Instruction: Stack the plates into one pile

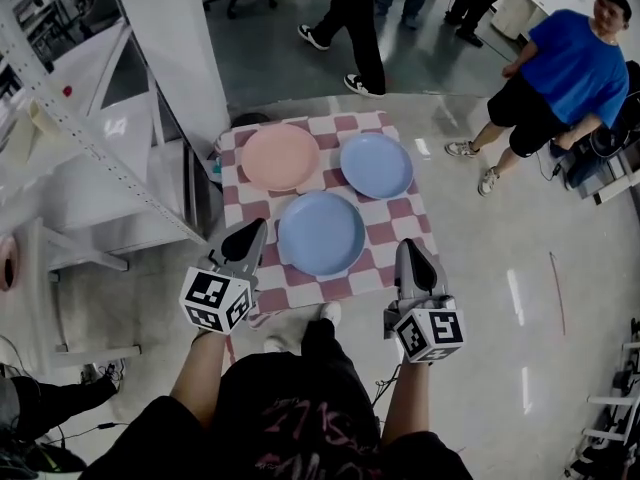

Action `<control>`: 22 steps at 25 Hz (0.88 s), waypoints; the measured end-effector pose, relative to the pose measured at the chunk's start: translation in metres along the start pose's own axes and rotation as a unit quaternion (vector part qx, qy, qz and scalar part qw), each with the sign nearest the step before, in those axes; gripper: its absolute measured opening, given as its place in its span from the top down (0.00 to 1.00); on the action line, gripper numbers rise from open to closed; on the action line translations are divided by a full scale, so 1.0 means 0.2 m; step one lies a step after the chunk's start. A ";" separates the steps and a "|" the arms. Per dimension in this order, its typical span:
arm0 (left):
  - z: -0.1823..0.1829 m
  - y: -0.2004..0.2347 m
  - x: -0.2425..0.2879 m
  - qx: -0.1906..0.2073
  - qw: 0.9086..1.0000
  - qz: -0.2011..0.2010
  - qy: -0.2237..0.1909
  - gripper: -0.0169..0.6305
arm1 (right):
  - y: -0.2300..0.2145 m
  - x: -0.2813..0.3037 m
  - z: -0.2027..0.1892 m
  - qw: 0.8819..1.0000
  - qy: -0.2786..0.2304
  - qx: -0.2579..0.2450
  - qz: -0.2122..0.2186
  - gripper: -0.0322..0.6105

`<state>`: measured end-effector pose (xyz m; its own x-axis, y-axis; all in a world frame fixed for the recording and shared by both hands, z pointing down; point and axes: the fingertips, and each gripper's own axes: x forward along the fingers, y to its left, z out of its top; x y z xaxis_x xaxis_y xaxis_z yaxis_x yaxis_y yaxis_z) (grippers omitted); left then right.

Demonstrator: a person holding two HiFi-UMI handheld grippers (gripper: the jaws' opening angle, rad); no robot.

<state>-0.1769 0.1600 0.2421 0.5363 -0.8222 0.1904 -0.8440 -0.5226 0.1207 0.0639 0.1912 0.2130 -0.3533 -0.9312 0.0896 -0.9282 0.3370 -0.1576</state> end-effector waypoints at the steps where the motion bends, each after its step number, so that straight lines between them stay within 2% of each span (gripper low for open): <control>1: -0.01 0.00 0.03 -0.001 1.000 0.001 0.003 0.97 | -0.03 0.02 0.00 1.000 0.002 0.001 0.002 0.94; 12: -0.04 0.02 0.43 -0.008 0.999 0.030 0.033 0.97 | -0.36 0.33 -0.09 0.999 0.036 0.022 0.030 0.94; 22: -0.11 0.05 0.59 -0.013 0.996 0.072 0.059 0.97 | -0.52 0.52 -0.22 0.994 0.085 0.037 0.062 0.94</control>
<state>-0.1221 0.0620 0.2864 0.4071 -0.8556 0.3198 -0.9128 -0.3935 0.1092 0.1188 0.0663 0.2816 -0.4842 -0.8442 0.2298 -0.8679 0.4303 -0.2481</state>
